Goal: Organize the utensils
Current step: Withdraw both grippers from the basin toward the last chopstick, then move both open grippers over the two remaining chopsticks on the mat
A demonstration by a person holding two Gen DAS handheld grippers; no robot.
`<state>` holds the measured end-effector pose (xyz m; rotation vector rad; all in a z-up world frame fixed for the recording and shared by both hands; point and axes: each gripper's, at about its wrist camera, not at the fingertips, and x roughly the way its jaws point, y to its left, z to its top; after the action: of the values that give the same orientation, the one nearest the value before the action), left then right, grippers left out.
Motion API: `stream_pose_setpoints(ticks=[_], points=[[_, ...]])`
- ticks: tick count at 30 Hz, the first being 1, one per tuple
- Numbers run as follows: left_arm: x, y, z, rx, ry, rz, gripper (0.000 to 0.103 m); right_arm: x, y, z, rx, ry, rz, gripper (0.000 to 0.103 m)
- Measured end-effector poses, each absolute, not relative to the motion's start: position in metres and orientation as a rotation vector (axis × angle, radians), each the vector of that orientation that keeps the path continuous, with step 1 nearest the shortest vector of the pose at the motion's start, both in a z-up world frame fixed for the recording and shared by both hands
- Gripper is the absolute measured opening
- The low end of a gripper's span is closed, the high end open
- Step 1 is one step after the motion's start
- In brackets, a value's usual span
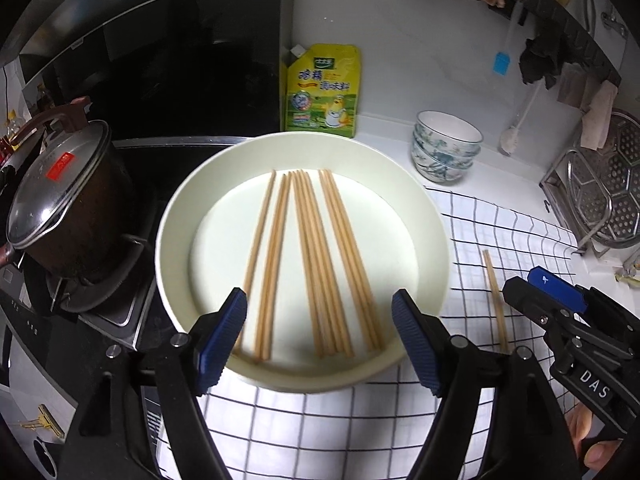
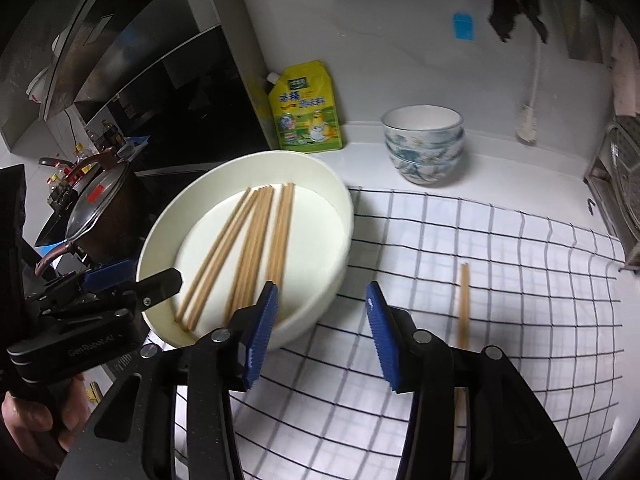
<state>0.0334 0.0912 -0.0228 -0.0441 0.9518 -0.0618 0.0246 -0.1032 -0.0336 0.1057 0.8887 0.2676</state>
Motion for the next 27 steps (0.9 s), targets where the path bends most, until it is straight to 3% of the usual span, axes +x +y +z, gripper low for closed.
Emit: stream_pose_setpoints(ticks=[7, 27], points=[[0.024, 0.066, -0.029, -0.063, 0.957, -0.100, 0.077, 0.011, -0.142, -0.052, 0.105, 0.913, 0.216, 0.052], [0.003, -0.004, -0.055, 0.005, 0.981, -0.157, 0.086, -0.002, -0.219, -0.146, 0.122, 1.052, 0.071, 0.052]])
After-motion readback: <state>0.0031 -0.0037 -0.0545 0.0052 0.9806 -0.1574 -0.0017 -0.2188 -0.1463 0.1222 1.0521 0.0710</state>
